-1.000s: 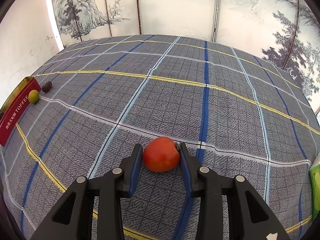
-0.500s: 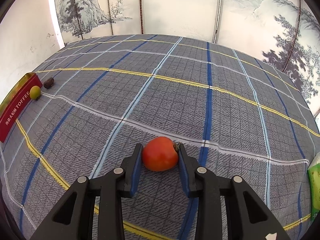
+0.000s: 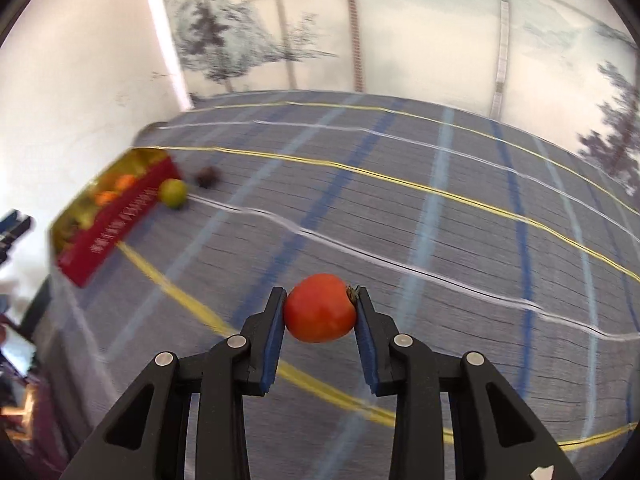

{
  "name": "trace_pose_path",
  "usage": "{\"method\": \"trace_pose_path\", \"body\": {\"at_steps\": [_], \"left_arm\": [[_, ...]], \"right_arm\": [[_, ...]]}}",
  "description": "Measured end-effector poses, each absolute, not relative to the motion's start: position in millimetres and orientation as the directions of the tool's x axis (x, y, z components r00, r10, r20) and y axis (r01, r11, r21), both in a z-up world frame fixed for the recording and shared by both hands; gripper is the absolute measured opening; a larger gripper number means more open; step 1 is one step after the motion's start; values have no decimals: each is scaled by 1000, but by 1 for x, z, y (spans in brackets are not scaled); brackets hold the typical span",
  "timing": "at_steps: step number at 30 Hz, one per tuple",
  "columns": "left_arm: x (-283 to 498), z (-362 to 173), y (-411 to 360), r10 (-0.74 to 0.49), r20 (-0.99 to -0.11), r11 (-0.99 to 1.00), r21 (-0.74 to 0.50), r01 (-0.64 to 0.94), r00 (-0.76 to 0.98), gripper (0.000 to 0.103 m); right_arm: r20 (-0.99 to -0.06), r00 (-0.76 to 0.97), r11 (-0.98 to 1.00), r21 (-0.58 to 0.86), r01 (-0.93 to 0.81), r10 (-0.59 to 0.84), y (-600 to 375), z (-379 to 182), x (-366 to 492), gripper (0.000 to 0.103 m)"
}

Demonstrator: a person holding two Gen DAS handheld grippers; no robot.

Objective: Organize fruits
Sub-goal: 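Carry the red tomato over the tin and release it with the right gripper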

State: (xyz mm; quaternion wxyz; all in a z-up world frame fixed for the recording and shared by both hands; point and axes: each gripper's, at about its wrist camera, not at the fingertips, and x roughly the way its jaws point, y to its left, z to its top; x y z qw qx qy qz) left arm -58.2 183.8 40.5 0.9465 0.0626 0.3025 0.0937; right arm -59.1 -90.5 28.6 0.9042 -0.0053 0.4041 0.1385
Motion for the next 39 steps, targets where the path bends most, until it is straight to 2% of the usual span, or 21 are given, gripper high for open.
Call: {"method": "trace_pose_path", "body": {"at_steps": [8, 16, 26, 35, 37, 38, 39], "left_arm": [[-69, 32, 208, 241, -568, 970, 158, -184, 787, 74], [-77, 17, 234, 276, -583, 961, 167, -220, 764, 75], [-92, 5, 258, 291, -600, 957, 171, -235, 745, 77], [-90, -3, 259, 282, -617, 959, 183, -215, 735, 80], [-89, -4, 259, 283, -620, 959, 190, -211, 731, 80], [-88, -5, 259, 284, -622, 959, 191, -210, 730, 80], [-88, -6, 259, 283, -624, 959, 191, -209, 729, 80]], "right_arm": [[-699, 587, 881, 133, -454, 408, 13, 64, -55, 31], [-700, 475, 787, 205, -583, 534, 113, 73, -21, 31], [-772, 363, 742, 200, -640, 522, 219, 45, 43, 31], [-788, 355, 759, 206, -617, 502, 263, 27, 92, 33], [-751, 370, 762, 264, -591, 547, 255, 33, 98, 44], [-717, 397, 766, 297, -570, 573, 244, 40, 99, 57], [-690, 421, 768, 317, -557, 590, 233, 45, 97, 65]]}}
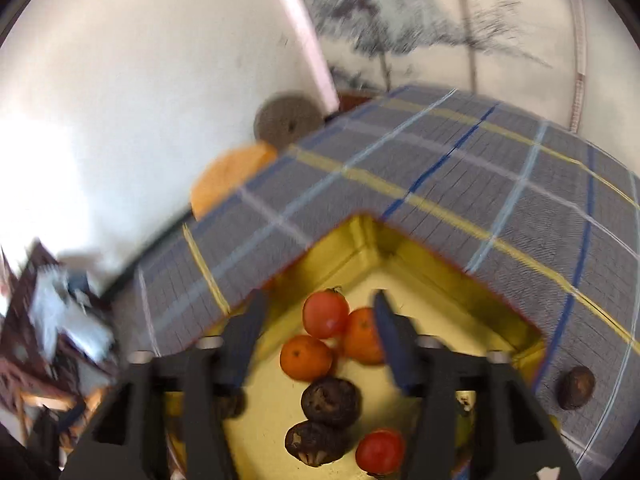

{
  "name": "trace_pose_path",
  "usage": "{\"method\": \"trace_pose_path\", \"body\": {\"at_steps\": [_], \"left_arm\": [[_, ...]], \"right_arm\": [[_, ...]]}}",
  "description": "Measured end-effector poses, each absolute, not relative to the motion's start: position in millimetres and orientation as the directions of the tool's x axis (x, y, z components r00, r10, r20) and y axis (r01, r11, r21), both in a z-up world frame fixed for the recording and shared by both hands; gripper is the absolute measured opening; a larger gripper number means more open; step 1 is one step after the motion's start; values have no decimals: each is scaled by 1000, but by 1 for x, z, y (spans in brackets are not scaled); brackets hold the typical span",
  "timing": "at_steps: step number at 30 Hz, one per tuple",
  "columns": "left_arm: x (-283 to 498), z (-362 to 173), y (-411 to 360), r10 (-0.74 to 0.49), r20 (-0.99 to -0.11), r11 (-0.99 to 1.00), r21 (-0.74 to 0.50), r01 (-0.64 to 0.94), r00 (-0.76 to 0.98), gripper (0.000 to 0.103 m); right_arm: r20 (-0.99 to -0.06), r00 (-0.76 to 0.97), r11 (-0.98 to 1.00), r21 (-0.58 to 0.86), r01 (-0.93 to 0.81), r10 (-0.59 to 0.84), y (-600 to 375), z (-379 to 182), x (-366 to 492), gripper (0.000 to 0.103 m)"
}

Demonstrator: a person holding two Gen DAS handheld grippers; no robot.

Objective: Organize fruits
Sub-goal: 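Carry the red tomato over the tin and release it with the right gripper, then reach the left gripper to the small yellow fruit and grasp it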

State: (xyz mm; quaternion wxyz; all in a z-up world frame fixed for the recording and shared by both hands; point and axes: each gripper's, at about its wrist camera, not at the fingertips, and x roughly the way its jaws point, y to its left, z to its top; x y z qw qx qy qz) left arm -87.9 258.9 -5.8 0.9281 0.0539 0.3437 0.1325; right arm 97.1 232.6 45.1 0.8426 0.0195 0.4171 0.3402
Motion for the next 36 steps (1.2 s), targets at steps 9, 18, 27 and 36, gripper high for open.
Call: {"method": "trace_pose_path", "body": {"at_steps": [9, 18, 27, 36], "left_arm": [[-91, 2, 243, 199, -614, 979, 163, -124, 764, 80], [-71, 53, 170, -153, -571, 953, 131, 273, 806, 79], [56, 70, 74, -412, -685, 780, 77, 621, 601, 75], [144, 5, 34, -264, -892, 585, 154, 796, 367, 63]], "right_arm": [[-679, 599, 876, 144, -460, 426, 82, 44, 26, 65], [-768, 632, 980, -30, -196, 103, -84, 2, -19, 65], [-722, 663, 980, 153, -129, 200, -132, -6, -35, 79], [-685, 669, 956, 244, -162, 288, -141, -2, -34, 84]]}}
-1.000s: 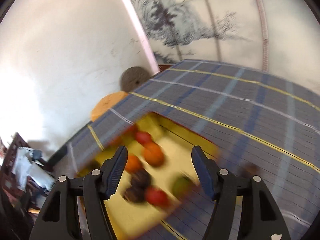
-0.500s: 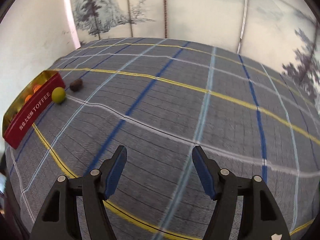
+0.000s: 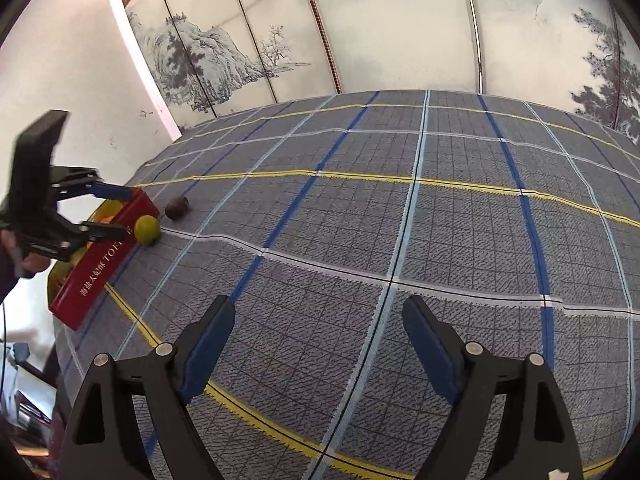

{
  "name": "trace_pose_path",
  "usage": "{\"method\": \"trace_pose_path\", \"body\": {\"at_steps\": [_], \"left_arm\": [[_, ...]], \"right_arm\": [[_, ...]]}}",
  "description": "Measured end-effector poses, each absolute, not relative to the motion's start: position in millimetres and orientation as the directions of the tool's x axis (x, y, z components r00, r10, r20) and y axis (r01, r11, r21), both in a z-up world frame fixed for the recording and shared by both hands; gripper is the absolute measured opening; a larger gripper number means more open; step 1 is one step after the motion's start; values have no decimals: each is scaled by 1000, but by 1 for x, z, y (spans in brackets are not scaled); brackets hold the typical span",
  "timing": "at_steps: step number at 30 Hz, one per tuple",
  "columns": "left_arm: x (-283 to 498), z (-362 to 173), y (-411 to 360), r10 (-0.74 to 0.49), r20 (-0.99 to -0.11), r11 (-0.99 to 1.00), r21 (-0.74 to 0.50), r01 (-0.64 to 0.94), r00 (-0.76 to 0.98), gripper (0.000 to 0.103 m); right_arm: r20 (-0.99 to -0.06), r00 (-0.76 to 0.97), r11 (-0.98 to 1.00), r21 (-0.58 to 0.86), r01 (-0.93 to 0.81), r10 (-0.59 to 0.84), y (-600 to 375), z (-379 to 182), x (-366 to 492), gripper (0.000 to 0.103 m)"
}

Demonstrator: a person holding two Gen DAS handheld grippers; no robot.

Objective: Organize fruits
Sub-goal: 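Reach the left gripper to the small yellow fruit and grasp it, then carry the yellow fruit into the tin with the left gripper while the right gripper grasps a brown tea cake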

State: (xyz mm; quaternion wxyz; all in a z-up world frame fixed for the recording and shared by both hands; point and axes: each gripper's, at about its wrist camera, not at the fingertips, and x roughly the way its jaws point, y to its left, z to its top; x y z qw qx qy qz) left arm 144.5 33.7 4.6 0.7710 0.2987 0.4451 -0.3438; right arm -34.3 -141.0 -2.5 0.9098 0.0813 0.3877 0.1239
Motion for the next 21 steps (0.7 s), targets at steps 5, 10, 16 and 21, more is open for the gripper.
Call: {"method": "trace_pose_path", "body": {"at_steps": [5, 10, 16, 21], "left_arm": [[162, -31, 31, -162, -927, 541, 202, 816, 337, 63], [164, -40, 41, -205, -944, 593, 90, 800, 258, 35], [110, -22, 51, -250, -869, 765, 92, 637, 426, 35], [52, 5, 69, -295, -815, 876, -21, 482, 499, 35]], "right_arm": [[-666, 677, 948, 259, -184, 313, -141, -1, -36, 88], [-671, 667, 945, 267, -190, 324, -140, -2, -35, 89], [-683, 659, 948, 261, -183, 315, -139, -4, -32, 89], [-690, 640, 940, 225, -255, 339, -118, 1, -23, 88]]}}
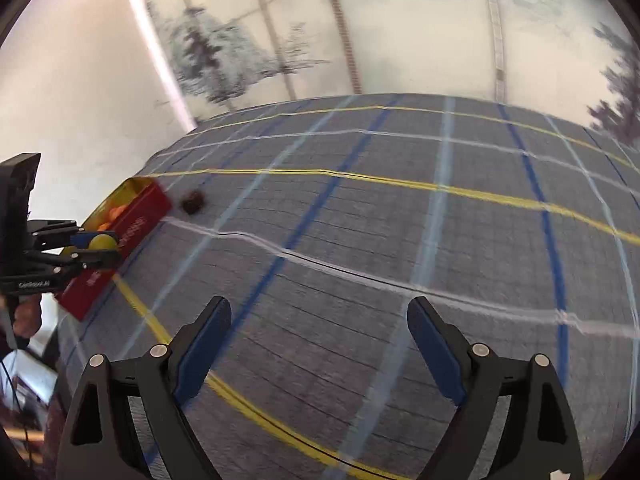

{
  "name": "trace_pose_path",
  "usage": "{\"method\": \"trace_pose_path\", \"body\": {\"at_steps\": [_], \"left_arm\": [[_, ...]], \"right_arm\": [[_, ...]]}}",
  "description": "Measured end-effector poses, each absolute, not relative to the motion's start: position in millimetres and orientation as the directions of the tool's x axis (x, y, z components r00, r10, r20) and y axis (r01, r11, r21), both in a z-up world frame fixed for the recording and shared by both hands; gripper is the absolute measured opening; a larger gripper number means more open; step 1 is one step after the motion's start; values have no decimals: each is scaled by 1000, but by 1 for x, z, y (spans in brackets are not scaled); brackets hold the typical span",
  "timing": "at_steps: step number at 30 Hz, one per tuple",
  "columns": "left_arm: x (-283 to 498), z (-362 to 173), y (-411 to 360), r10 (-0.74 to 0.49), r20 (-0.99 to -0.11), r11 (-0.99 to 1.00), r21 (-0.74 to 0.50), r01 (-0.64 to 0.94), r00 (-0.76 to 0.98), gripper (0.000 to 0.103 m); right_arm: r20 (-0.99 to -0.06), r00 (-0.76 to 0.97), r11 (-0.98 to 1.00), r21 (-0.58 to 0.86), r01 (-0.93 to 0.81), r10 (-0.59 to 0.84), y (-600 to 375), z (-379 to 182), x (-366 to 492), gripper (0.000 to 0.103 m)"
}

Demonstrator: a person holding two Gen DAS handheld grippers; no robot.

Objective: Organize fruits
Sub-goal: 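Carry the yellow fruit into the tin with the left gripper while the right gripper grasps a brown tea cake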

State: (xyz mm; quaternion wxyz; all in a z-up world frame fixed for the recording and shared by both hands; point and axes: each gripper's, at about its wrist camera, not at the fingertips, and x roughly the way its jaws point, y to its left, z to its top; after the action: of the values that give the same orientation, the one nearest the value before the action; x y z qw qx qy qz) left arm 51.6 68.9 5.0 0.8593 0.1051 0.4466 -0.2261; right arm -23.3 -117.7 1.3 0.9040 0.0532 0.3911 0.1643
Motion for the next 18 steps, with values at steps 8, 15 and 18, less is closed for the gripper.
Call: {"method": "trace_pose_path", "body": {"at_steps": [8, 15, 18], "left_arm": [[1, 34, 91, -324, -755, 923, -119, 367, 570, 35], [-24, 56, 126, -303, -712, 944, -131, 304, 633, 36], [-24, 57, 143, -285, -710, 954, -148, 259, 644, 36]], "right_arm": [[-685, 535, 811, 141, -569, 494, 12, 23, 51, 78], [-762, 487, 807, 77, -585, 426, 74, -4, 113, 67], [-803, 459, 802, 39, -596, 380, 90, -18, 123, 38]]}}
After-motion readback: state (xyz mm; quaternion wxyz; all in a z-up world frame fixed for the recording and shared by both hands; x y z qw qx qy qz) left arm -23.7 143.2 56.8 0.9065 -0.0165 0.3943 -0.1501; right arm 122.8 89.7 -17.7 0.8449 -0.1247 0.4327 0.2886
